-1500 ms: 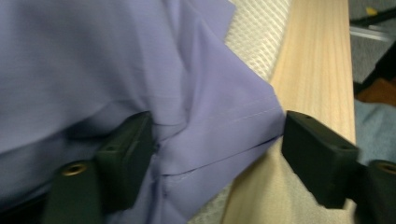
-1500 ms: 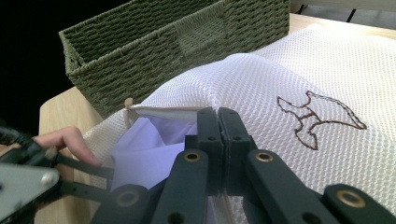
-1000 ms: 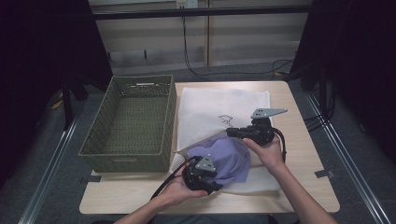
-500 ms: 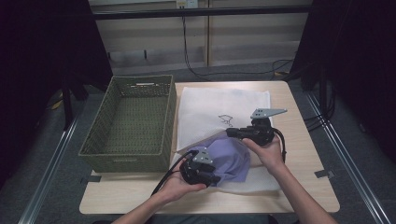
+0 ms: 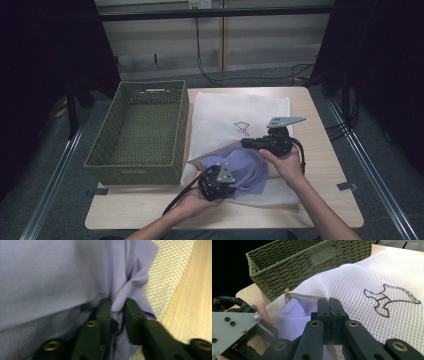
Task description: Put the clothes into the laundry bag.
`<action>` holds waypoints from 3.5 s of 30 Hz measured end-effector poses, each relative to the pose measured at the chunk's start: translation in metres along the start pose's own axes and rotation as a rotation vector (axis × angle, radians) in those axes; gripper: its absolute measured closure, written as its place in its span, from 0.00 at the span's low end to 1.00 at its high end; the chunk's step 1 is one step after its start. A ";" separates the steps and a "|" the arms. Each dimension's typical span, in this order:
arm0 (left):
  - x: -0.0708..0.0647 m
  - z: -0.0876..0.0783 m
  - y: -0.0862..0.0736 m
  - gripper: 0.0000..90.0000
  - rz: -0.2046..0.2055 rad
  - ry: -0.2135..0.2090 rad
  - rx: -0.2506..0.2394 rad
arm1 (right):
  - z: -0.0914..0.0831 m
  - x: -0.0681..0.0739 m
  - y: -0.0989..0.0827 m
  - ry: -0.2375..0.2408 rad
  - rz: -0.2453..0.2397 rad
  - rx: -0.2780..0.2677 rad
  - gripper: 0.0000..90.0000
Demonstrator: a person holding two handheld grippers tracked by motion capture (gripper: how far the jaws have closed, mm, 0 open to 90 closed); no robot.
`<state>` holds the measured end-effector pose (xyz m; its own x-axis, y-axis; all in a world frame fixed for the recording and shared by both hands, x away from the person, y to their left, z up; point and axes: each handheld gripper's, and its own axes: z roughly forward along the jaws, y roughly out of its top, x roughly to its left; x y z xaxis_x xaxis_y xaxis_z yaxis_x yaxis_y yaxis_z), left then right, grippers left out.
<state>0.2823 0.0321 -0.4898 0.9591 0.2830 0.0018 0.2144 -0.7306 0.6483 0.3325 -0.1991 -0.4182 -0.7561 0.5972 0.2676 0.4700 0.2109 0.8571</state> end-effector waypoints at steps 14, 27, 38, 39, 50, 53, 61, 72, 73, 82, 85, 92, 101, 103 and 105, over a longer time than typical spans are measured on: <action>0.018 -0.014 0.004 0.98 -0.043 0.032 -0.013 | -0.004 0.001 0.003 0.007 -0.001 -0.004 0.99; 0.026 -0.010 0.006 0.98 -0.067 0.038 -0.018 | -0.005 0.002 0.003 0.011 -0.003 0.002 0.99; 0.031 -0.003 0.015 0.98 -0.097 0.032 -0.034 | -0.005 0.001 0.003 0.023 -0.003 0.009 0.99; 0.031 -0.003 0.014 0.98 -0.091 0.031 -0.037 | -0.006 0.001 0.004 0.025 -0.005 0.007 0.99; 0.041 -0.003 0.021 0.98 -0.142 0.055 -0.072 | -0.005 0.001 0.003 0.036 -0.003 0.018 0.99; 0.043 -0.001 0.022 0.98 -0.146 0.062 -0.073 | -0.005 0.001 0.003 0.038 -0.001 0.019 0.99; 0.051 0.005 0.023 0.98 -0.168 0.068 -0.079 | -0.004 0.001 0.003 0.046 0.001 0.018 0.99; 0.053 0.008 0.022 0.98 -0.184 0.068 -0.082 | -0.005 0.001 0.003 0.045 0.001 0.018 0.99; 0.053 0.009 0.022 0.98 -0.184 0.068 -0.082 | -0.005 0.001 0.003 0.045 -0.001 0.018 0.99; 0.055 0.014 0.022 0.98 -0.196 0.076 -0.078 | -0.004 0.001 0.002 0.048 -0.002 0.022 0.99; 0.057 0.015 0.023 0.98 -0.203 0.074 -0.079 | -0.004 0.001 0.003 0.047 -0.001 0.022 0.99; 0.059 0.020 0.027 0.98 -0.238 0.108 -0.106 | -0.005 0.001 0.003 0.050 -0.005 0.021 0.99; 0.057 0.026 0.034 0.98 -0.302 0.157 -0.155 | -0.005 0.002 0.003 0.049 -0.004 0.019 0.99; 0.058 0.028 0.035 0.98 -0.321 0.169 -0.174 | -0.005 0.002 0.003 0.050 -0.005 0.020 0.99; 0.059 0.029 0.035 0.98 -0.340 0.168 -0.185 | -0.005 0.002 0.003 0.052 -0.004 0.021 0.99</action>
<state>0.3514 0.0047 -0.4891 0.7926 0.5973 -0.1222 0.4623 -0.4582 0.7592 0.3303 -0.2011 -0.4127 -0.7806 0.5553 0.2869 0.4754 0.2296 0.8493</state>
